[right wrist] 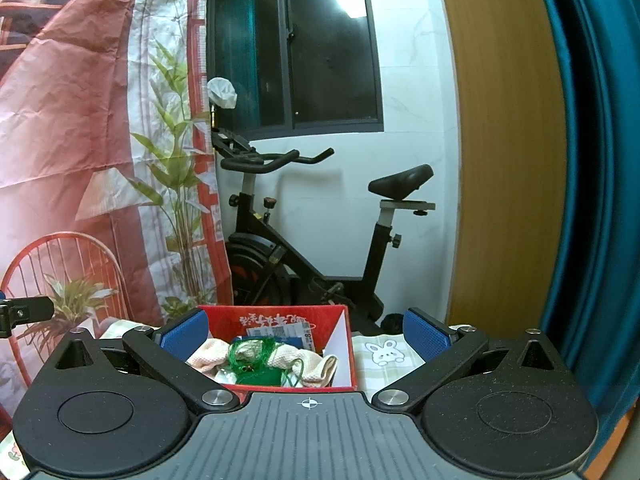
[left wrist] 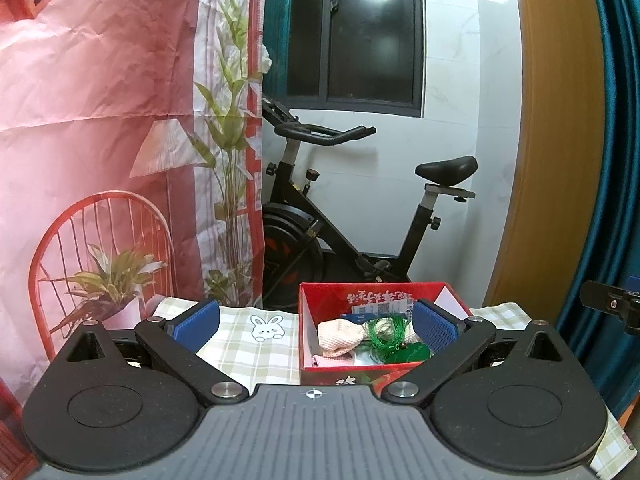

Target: Organize soft objects

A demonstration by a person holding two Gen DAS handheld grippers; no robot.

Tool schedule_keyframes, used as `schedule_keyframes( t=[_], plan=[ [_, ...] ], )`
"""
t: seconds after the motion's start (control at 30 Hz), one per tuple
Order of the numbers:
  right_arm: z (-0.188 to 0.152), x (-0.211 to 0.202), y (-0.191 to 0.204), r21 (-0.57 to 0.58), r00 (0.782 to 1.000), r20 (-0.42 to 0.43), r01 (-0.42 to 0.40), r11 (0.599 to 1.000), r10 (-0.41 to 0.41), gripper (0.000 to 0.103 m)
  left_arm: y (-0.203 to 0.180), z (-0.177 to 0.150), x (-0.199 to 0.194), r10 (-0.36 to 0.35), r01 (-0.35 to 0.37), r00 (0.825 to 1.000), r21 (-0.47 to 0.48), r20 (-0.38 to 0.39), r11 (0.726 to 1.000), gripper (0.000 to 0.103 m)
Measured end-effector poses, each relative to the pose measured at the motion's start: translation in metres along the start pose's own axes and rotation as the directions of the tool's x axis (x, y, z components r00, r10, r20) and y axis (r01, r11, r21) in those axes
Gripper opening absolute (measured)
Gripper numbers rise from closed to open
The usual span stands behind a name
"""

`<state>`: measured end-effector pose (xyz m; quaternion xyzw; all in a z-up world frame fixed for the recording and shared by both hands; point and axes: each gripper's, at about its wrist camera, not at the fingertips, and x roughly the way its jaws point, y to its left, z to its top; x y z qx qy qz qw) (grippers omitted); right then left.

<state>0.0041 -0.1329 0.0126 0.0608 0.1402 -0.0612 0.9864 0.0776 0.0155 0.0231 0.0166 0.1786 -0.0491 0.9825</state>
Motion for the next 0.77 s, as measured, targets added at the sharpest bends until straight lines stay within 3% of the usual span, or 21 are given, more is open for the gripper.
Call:
schedule_keyframes(
  t=[0.77],
  plan=[
    [-0.011, -0.001, 0.001, -0.008, 1.0, -0.01, -0.003, 1.0, 0.003, 0.103, 0.003, -0.003, 0.005, -0.011, 0.011, 1.0, -0.036, -0.016, 0.999, 0.103]
  ],
)
